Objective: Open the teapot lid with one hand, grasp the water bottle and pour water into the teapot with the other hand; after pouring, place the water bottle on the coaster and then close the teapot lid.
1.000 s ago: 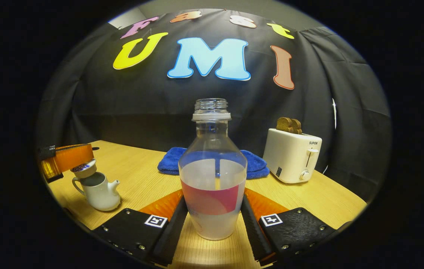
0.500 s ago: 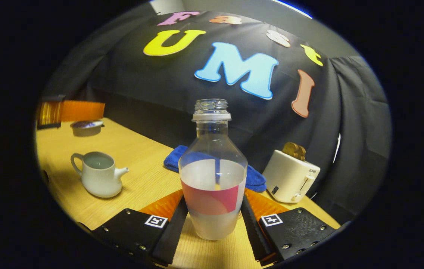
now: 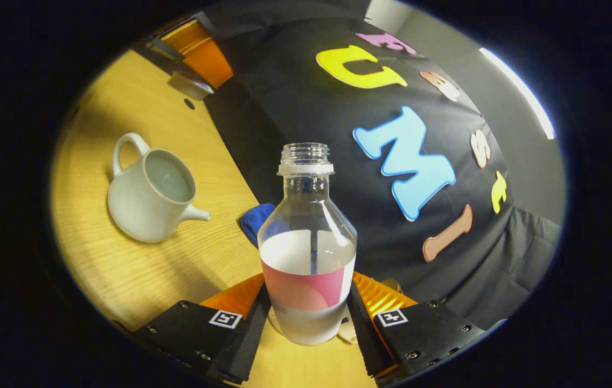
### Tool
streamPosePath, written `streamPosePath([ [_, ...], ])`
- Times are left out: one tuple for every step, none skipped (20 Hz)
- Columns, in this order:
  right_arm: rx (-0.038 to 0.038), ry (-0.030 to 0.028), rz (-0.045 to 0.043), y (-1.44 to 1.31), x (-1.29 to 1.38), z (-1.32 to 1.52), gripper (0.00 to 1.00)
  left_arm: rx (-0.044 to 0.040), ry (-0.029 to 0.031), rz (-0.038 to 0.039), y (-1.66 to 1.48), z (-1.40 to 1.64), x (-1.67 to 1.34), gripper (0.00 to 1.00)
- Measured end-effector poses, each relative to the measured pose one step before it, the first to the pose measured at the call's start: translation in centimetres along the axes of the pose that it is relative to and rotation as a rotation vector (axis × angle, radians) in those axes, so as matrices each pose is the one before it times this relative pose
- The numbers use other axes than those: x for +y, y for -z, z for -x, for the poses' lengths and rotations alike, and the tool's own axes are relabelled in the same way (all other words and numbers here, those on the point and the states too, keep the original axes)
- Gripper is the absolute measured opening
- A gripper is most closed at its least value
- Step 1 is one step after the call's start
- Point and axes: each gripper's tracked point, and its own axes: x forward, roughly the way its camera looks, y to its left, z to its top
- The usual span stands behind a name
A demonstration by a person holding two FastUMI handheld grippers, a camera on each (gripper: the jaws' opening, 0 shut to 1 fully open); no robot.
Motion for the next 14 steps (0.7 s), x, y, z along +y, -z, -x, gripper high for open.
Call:
streamPosePath([
  [-0.00563,0.00691,0.04982,-0.231,-0.329,-0.288,0.76,-0.00155,-0.00641,-0.00347,-0.168,0.019,0.486,0.14],
  [-0.00505,0.00351,0.04937,0.008,-0.182,-0.029,0.76,-0.00014,-0.00268,0.00048,-0.036,-0.037,0.276,0.14],
  [-0.00414,0.00684,0.04983,-0.119,-0.104,-0.039,0.76,0.00175,-0.0014,0.00613,-0.119,0.027,0.315,0.14],
  [-0.00333,0.00489,0.05112,-0.092,-0.008,-0.186,0.76,0.00114,-0.00137,0.00769,0.046,-0.015,0.154,0.15],
  [-0.00738,0.00271,0.05,-0.003,0.001,0.049,0.76,0.00169,-0.00274,0.00397,-0.027,0.082,0.252,0.15],
  [-0.00792,-0.00048,0.04675,-0.005,-0.119,0.008,0.76,0.00018,-0.00609,-0.00013,0.052,-0.109,0.335,0.15],
  [-0.0079,-0.00203,0.04261,-0.151,-0.031,0.09,0.76,-0.00133,-0.00596,0.0015,-0.067,-0.079,0.328,0.14],
  [-0.01002,-0.00153,0.03647,-0.188,-0.046,0.069,0.76,-0.0019,-0.00364,0.00701,-0.066,-0.029,0.23,0.14],
  [-0.01057,-0.00084,0.02961,-0.288,0.031,0.069,0.76,-0.00094,-0.00255,0.01139,-0.179,0.108,0.275,0.14],
  [-0.01111,-0.00411,0.02381,-0.264,0.117,0.155,0.76,-0.00135,-0.00416,0.01287,-0.039,0.043,0.342,0.15],
  [-0.00892,-0.00213,0.02026,-0.307,0.15,0.409,0.76,0.00042,-0.00444,0.01297,-0.012,-0.082,0.38,0.15],
  [-0.008,-0.00163,0.02443,-0.377,0.052,0.387,0.76,0.00191,-0.00441,0.01353,0.112,0.024,0.343,0.15],
  [-0.00905,-0.00066,0.02741,-0.288,0.062,0.693,0.76,0.00031,-0.00432,0.01156,-0.023,0.02,0.323,0.15],
  [-0.00768,-0.0023,0.02694,-0.183,0.256,0.567,0.76,0.00085,-0.00508,0.00701,0.026,0.011,0.32,0.15],
])
